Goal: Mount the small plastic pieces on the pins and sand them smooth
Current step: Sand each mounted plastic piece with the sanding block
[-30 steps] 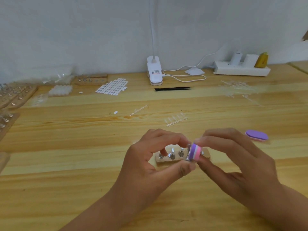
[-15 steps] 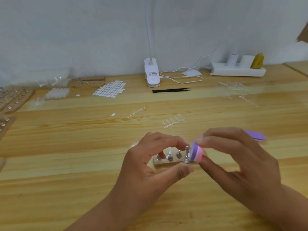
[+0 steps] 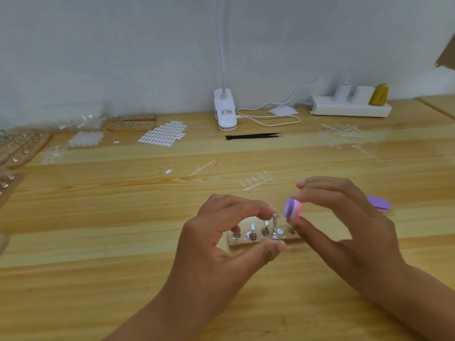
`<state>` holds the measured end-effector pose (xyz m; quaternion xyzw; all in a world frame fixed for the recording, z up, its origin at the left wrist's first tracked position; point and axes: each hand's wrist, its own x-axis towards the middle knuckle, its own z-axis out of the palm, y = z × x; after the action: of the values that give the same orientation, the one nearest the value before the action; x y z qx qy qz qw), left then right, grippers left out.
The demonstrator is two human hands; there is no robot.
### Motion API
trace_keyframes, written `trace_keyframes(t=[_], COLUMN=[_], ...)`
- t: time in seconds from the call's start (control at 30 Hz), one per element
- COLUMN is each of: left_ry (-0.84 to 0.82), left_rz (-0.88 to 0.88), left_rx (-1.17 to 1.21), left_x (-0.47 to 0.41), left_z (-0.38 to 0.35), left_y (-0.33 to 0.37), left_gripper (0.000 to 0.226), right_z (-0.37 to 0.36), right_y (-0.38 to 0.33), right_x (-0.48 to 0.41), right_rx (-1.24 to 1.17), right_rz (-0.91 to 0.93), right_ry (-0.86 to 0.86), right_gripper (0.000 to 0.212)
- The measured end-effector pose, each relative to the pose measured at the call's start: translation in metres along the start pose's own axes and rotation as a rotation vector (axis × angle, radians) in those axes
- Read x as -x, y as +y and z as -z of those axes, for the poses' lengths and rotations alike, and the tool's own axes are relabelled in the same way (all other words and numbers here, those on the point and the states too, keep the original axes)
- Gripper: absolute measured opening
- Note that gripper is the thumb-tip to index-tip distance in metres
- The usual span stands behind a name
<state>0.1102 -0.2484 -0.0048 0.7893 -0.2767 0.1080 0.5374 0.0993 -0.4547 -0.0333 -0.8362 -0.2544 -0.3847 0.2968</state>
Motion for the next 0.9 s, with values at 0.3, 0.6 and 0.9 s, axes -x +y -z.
trace_keyframes(t=[0.3, 0.6, 0.9], left_ry=[0.009, 0.023, 0.01], left_rz=[0.025, 0.036, 0.031], left_rx=[-0.003, -0.018, -0.001], left_x=[-0.0001, -0.0015, -0.0018], left_z=[-0.0008, 0.0003, 0.0012], left_y=[-0.0004, -0.0029, -0.0049], left_gripper=[0.031, 0.031, 0.031], right_z=[-0.0019, -0.0035, -0.0064], right_y=[-0.003, -0.0053, -0.0045], right_x=[-0.0004, 0.001, 0.0012], right_rx=[-0.032, -0.012, 0.013], right_rz=[0.039, 0.084, 0.042], right_ry=[0.011, 0.027, 0.021], right_gripper=[0.022, 0.023, 0.019])
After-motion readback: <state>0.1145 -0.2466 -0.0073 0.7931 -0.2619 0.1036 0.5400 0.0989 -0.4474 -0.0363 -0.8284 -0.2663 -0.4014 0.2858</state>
